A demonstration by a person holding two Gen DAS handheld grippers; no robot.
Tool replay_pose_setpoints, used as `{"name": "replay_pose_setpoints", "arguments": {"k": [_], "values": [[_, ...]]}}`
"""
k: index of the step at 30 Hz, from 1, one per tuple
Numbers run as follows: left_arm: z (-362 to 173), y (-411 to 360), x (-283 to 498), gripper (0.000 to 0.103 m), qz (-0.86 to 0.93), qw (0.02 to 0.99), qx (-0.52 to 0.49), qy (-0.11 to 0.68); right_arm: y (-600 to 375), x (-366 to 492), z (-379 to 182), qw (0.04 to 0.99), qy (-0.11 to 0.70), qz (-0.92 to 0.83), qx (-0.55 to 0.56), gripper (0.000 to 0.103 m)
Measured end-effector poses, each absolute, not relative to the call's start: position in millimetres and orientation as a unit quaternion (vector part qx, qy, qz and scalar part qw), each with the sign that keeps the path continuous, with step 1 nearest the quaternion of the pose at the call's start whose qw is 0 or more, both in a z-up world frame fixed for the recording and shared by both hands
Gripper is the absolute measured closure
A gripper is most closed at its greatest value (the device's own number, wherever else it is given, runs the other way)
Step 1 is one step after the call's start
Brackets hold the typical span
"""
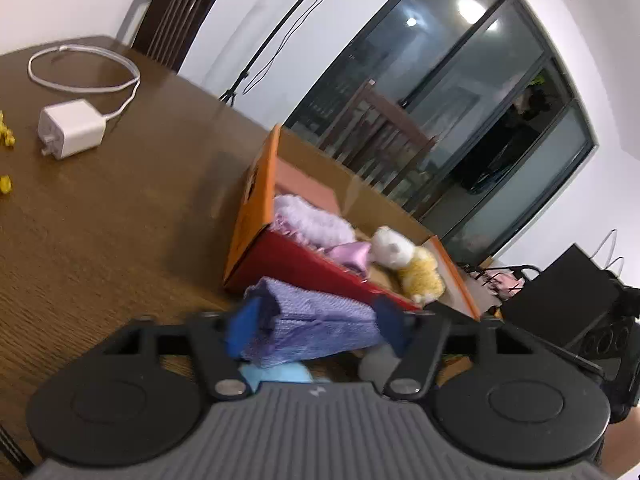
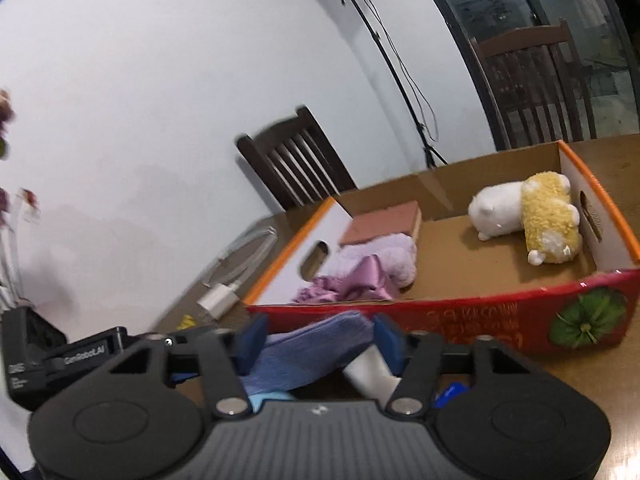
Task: Organize soft objects
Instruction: 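Grasp the lavender cloth pouch with both grippers and lift it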
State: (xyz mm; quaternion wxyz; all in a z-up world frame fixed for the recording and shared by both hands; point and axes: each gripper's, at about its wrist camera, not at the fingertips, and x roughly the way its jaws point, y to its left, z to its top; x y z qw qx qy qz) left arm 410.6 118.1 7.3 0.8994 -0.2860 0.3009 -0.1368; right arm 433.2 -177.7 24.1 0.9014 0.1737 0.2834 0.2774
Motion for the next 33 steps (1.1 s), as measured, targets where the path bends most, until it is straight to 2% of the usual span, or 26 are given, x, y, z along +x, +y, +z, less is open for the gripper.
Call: {"name": "replay_pose_setpoints", "arguments": {"k": [1,2,3,6,11,14,17,20,22,23,25,27,29,33], "values": [[4.6,118.5,413.2,0.060,-0.142,0.896,-0.290,0.304,-175.9,437.8,20.6,0.901,0.286,0.273,0.176,0.066],[3.5,118.3,415.2,0.067,-0.145,0.894,-0.292,0.307,-174.9,440.8,17.3,0.900,0.288,0.272,0.181,0.075],[3.5,118.3,416.1,0.078,-0.148,0.893,-0.291,0.309,-174.2,442.1,15.1,0.900,0.290,0.268,0.184,0.089],[18.1,115.7,408.0,0.084,-0.162,0.902,-0.279,0.285,-176.4,436.2,16.8,0.904,0.280,0.267,0.184,0.094],[74.8,99.0,350.4,0.085,-0.202,0.933,-0.222,0.199,-188.1,384.6,61.1,0.926,0.193,0.282,0.161,0.095],[87.7,84.9,297.4,0.085,-0.243,0.938,-0.191,0.159,-205.2,332.9,80.9,0.933,0.147,0.297,0.139,0.094],[65.9,69.5,249.6,0.085,-0.273,0.933,-0.158,0.174,-224.2,279.3,68.6,0.929,0.161,0.300,0.143,0.094],[22.9,57.2,213.0,0.085,-0.292,0.920,-0.138,0.222,-231.6,232.8,27.5,0.927,0.219,0.276,0.130,0.094],[-3.6,53.7,195.1,0.073,-0.278,0.913,-0.137,0.264,-237.1,206.3,1.2,0.920,0.253,0.270,0.132,0.090],[-15.7,53.7,186.9,0.062,-0.268,0.909,-0.134,0.290,-240.5,191.3,-8.4,0.916,0.263,0.274,0.132,0.087],[-26.2,59.8,170.6,0.061,-0.262,0.904,-0.153,0.302,-248.7,163.4,-15.8,0.913,0.265,0.280,0.131,0.080],[-27.7,69.8,161.0,0.055,-0.259,0.900,-0.175,0.305,-260.4,145.8,-13.5,0.917,0.252,0.275,0.140,0.061],[-22.3,71.5,159.4,0.051,-0.255,0.901,-0.187,0.296,-269.9,139.5,-9.0,0.921,0.239,0.262,0.160,0.051],[-6.8,66.4,168.4,0.046,-0.261,0.905,-0.195,0.273,-267.1,155.3,-12.1,0.920,0.260,0.239,0.168,0.051]]}}
